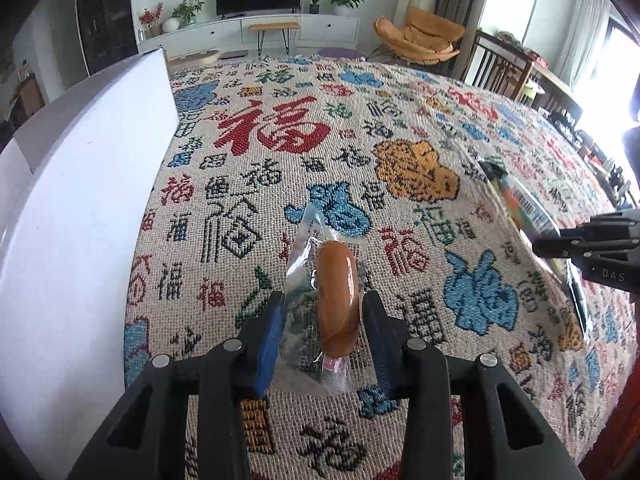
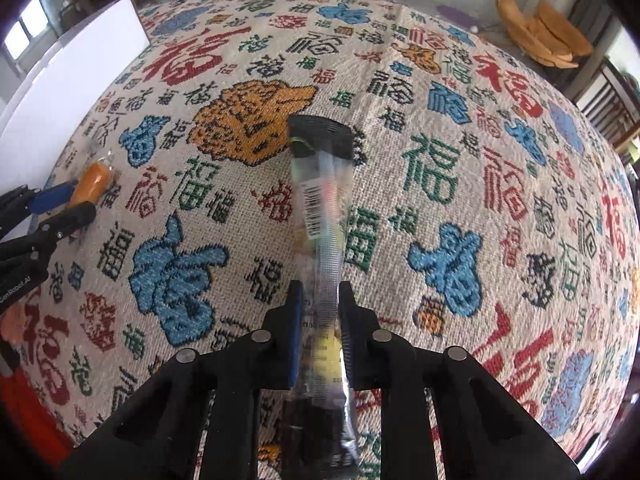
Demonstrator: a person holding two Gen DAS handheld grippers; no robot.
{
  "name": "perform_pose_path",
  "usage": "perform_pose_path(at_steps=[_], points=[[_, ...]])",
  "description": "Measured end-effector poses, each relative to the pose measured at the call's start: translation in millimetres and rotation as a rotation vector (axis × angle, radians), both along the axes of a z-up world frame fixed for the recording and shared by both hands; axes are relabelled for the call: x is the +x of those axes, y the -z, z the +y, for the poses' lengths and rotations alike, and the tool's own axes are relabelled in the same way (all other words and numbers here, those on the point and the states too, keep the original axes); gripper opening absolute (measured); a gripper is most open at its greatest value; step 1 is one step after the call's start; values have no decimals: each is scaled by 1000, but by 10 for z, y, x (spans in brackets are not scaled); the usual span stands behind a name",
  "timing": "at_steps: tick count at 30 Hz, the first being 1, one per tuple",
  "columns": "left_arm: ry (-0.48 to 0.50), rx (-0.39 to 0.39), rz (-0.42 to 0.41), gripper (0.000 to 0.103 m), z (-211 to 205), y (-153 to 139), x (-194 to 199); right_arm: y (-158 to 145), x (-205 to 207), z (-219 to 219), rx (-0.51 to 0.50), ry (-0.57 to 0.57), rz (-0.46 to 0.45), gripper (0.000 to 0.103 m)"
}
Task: Organize snacks
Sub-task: 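Carry the sausage and stick snack over the white box and release both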
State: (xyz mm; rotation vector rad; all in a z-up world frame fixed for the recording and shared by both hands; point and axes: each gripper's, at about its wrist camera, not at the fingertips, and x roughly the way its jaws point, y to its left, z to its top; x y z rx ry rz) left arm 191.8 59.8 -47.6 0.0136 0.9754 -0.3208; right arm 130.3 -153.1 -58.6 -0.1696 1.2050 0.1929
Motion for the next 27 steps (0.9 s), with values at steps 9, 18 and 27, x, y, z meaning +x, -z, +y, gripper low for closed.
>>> perform_pose_path(at_steps=[9,18,27], points=[[-85,-354,-120,39,798,-1174,-664,-1094,-87,519,258,-66,-119,13],[-350,-126,-178,43,2270,-1483,-1053,-1897,-106,2541,596,-342,-105,13],[-474,-210,-124,73,2558,-1184,-1354,-1058,-65,3618,471,-369,-36,47]])
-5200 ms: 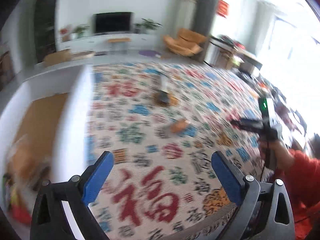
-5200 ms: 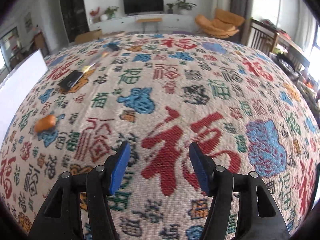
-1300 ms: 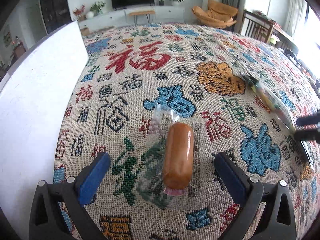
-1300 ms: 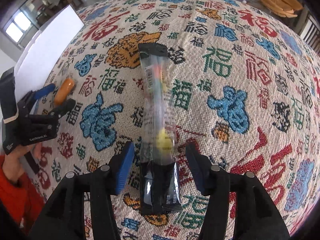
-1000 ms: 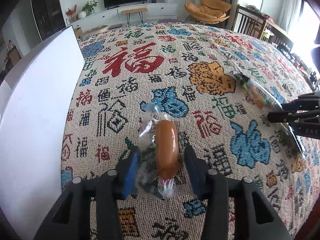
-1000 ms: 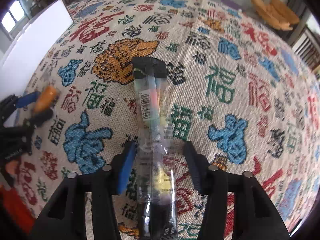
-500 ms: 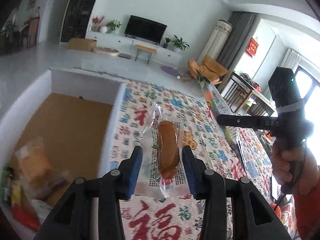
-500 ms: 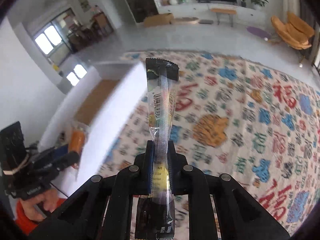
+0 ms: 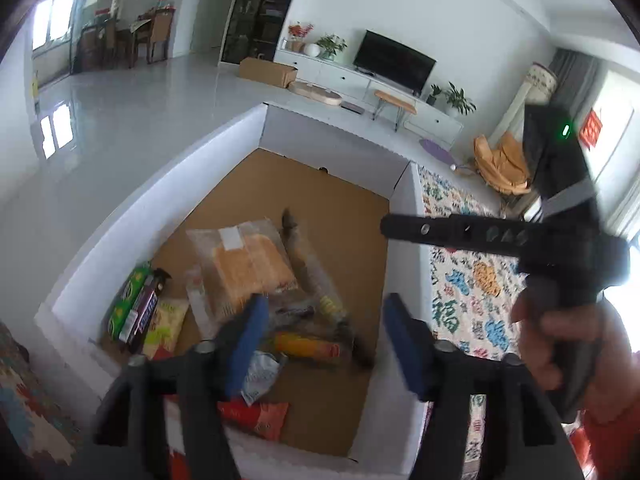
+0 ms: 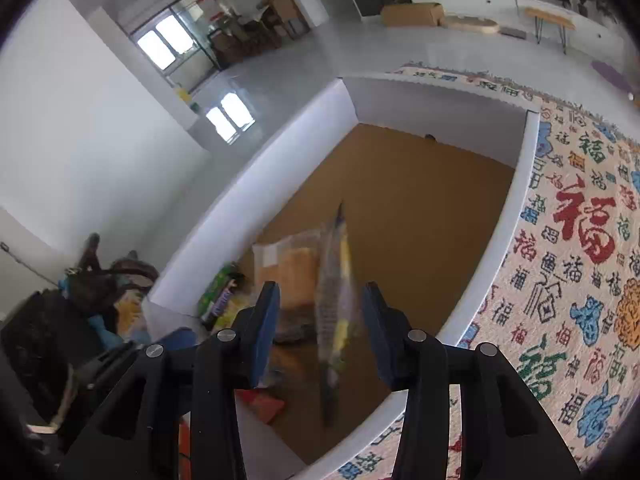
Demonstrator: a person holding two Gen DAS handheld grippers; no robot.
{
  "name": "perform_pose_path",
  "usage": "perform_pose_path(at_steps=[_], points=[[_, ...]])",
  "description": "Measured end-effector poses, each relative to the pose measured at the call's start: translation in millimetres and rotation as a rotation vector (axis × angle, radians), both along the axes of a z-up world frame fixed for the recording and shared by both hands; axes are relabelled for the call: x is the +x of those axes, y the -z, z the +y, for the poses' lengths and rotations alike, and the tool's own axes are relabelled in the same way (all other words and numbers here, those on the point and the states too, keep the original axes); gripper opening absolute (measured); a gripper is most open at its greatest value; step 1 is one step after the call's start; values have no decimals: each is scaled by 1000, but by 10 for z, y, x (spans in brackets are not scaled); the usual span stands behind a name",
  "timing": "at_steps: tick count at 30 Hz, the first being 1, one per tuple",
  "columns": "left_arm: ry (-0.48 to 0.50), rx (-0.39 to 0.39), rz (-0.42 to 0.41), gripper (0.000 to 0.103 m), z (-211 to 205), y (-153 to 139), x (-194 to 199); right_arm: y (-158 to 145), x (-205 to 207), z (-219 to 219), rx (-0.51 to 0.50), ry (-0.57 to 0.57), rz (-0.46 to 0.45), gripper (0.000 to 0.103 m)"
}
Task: Organize snacks
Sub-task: 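Carry the sausage and stick snack over the white box and release both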
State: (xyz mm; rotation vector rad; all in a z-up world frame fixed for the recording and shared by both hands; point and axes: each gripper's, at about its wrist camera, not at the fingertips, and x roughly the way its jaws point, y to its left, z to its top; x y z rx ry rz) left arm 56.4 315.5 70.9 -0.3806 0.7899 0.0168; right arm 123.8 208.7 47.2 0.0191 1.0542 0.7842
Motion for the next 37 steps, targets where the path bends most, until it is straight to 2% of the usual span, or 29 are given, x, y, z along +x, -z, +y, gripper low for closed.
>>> perform_pose_path(at_steps=[1,2,4,6,8,10,11,14,15,17,20,22,26,31,37], points=[[-24,-1,-6,84,-16,-42,-67,21,-29,-28,-14,-2,-17,48],[-45,0,-11,89,-15,-97,-127,22,-47,-58,-22,-2,-36,50],[-69,-5,-43,92,-18,-212,-215,-30,-66,-113,-24,10,-74,58],[-111,19,-60,102,-17,-277,-212,-116,-88,-177,-12,15,-109,58],[-153,129,-43,103,-58,-329,-172,-218,-128,-208,-13,14,-132,58],[-198,326,-31,103,-187,-345,-112,-288,-150,-201,-10,7,-141,58],[-225,393,-31,103,-228,-337,-105,-317,-159,-211,-7,3,-145,58],[-373,514,21,103,-247,-270,-80,-367,-213,-200,-20,-13,-174,60],[-415,529,33,103,-226,-244,-81,-371,-241,-195,-34,-18,-188,66],[-441,500,71,103,-124,-171,-76,-360,-286,-179,-63,-25,-213,67],[-366,403,173,103,80,32,80,-304,-330,-160,-112,-33,-224,67],[-377,358,226,103,193,155,110,-267,-340,-154,-130,-37,-210,67],[-394,341,230,103,219,276,105,-219,-346,-154,-150,-39,-196,67],[-395,368,239,103,180,304,126,-179,-348,-135,-168,-45,-195,67],[-395,355,229,103,170,260,89,-143,-360,-97,-176,-51,-192,67]])
